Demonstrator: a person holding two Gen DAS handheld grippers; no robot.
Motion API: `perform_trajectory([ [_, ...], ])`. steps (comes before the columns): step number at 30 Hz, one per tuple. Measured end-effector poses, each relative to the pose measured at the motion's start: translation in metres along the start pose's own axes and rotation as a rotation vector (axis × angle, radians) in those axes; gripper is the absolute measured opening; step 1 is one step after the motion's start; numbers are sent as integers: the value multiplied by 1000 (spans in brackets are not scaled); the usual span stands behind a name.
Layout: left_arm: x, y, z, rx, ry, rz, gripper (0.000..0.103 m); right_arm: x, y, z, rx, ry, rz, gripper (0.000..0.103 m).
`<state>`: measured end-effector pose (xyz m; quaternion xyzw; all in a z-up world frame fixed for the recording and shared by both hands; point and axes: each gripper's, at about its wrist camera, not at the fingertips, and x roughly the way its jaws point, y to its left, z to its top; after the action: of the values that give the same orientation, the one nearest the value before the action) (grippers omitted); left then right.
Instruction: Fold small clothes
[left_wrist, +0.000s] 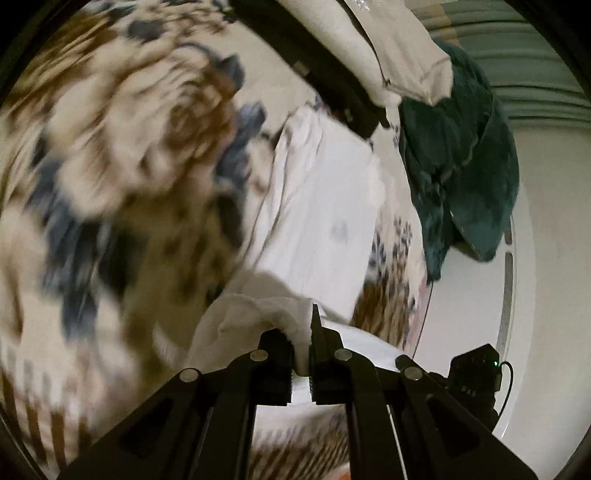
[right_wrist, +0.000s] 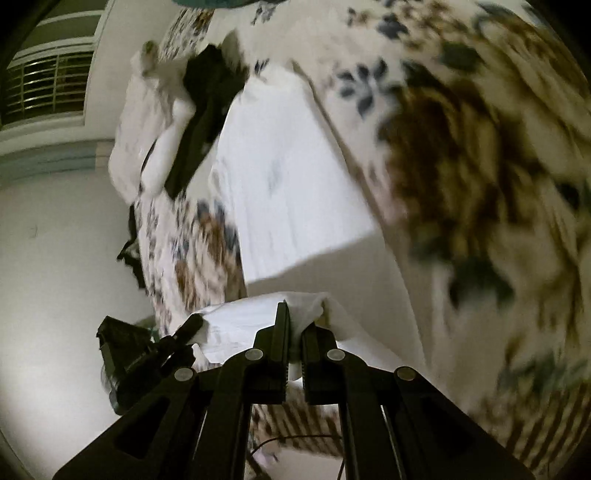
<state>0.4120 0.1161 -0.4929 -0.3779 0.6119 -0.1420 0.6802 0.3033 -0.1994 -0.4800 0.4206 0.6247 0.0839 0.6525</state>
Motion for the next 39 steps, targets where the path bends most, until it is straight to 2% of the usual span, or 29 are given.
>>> perform_trajectory([
  [10, 53, -35, 149, 44, -35, 19, 4, 44, 63, 159, -28, -111, -73, 5],
  [14, 73, -42, 185, 44, -54, 38, 7, 63, 75, 211, -8, -139, -75, 5],
  [16, 79, -43, 198, 48, -46, 55, 22, 72, 80, 236, -3, -157, -55, 6],
  [17, 79, -44, 201, 51, -48, 41, 45, 76, 81, 242, -3, -158, -46, 12],
  [18, 76, -43, 203, 52, -57, 16, 66, 77, 80, 245, -6, -160, -37, 31],
  [19, 70, -42, 204, 53, -82, -15, 70, 77, 79, 247, -14, -175, -32, 46],
  [20, 64, -40, 203, 56, -101, -32, 70, 75, 78, 245, -19, -189, -24, 67],
  [21, 59, -37, 201, 56, -104, -37, 70, 73, 76, 241, -29, -200, -5, 70],
  [24, 40, -23, 177, 57, -99, -51, 70, 65, 63, 213, -60, -192, -39, 70],
  [27, 20, -3, 130, 73, -101, -13, 70, 62, 37, 171, -77, -131, -93, 70],
  [30, 6, 24, 66, 36, -65, 35, 70, 57, 9, 129, -86, -60, -165, 70],
  [33, 0, 48, 2, -69, -15, 32, 70, 45, -13, 95, -98, 4, -226, 70],
  [35, 5, 58, -35, -166, 6, -23, 70, 38, -21, 89, -106, 26, -248, 70],
  [37, 19, 57, -51, -236, 24, -88, 70, 33, -25, 95, -113, 40, -243, 70],
  [38, 36, 56, -58, -274, 29, -145, 70, 31, -26, 100, -112, 41, -235, 70],
  [39, 44, 53, -54, -289, 25, -166, 70, 31, -26, 108, -107, 42, -227, 70],
])
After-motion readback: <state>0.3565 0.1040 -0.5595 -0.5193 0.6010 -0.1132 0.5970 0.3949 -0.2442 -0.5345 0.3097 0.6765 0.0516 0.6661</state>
